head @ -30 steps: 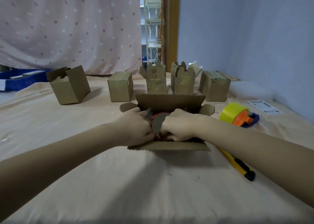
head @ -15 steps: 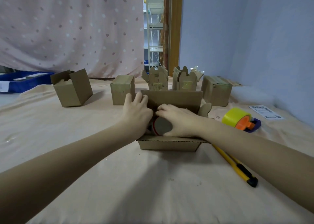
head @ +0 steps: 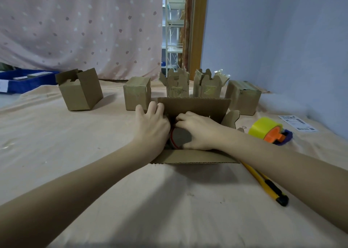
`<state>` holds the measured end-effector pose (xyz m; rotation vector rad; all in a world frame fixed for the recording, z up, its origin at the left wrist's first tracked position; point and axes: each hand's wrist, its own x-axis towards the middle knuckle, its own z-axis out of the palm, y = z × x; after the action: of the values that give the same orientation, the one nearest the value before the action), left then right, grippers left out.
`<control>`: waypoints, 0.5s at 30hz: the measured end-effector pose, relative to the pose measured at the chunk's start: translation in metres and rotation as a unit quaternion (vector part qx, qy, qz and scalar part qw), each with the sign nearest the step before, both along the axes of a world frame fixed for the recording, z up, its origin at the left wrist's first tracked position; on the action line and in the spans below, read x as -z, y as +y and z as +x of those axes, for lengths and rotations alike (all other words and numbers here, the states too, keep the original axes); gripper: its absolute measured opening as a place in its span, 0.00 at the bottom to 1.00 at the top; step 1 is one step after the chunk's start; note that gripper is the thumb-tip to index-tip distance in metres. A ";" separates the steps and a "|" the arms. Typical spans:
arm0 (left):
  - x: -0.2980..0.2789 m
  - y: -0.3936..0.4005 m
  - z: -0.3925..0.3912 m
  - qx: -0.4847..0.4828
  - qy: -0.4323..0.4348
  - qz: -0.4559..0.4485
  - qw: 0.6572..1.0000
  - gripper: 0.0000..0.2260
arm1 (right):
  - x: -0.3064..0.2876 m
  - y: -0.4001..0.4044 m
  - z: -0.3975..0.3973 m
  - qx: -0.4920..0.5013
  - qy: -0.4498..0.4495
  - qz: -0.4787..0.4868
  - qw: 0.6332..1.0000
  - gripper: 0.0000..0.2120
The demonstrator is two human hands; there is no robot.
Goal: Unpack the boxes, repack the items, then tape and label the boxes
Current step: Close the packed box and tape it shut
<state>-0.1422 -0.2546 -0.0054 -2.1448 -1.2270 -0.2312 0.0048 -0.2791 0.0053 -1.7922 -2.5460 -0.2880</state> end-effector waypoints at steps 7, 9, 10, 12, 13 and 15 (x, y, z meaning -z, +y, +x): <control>0.003 0.003 0.002 0.009 0.019 -0.003 1.000 0.09 | 0.003 0.014 -0.013 0.007 -0.063 0.015 0.998 0.18; 0.001 0.003 -0.001 0.016 0.000 0.005 1.000 0.09 | 0.002 0.017 -0.014 0.007 -0.084 0.010 0.996 0.18; -0.001 0.002 -0.002 0.018 -0.008 0.012 1.000 0.11 | 0.003 0.016 -0.013 0.004 -0.081 0.007 0.997 0.19; -0.001 0.003 -0.005 0.047 -0.020 -0.002 0.999 0.12 | 0.006 0.010 -0.007 0.002 -0.050 0.011 0.999 0.22; 0.003 0.006 -0.006 0.056 -0.012 -0.009 0.998 0.12 | 0.008 0.006 -0.004 0.002 -0.025 0.020 0.999 0.24; 0.003 0.000 -0.010 0.084 -0.002 0.009 0.996 0.13 | 0.012 -0.002 -0.002 0.000 0.033 0.034 0.999 0.28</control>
<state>-0.1517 -0.2547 -0.0088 -2.2345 -1.0429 -0.3190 0.0029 -0.2806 -0.0069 -1.7480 -2.4603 -0.3068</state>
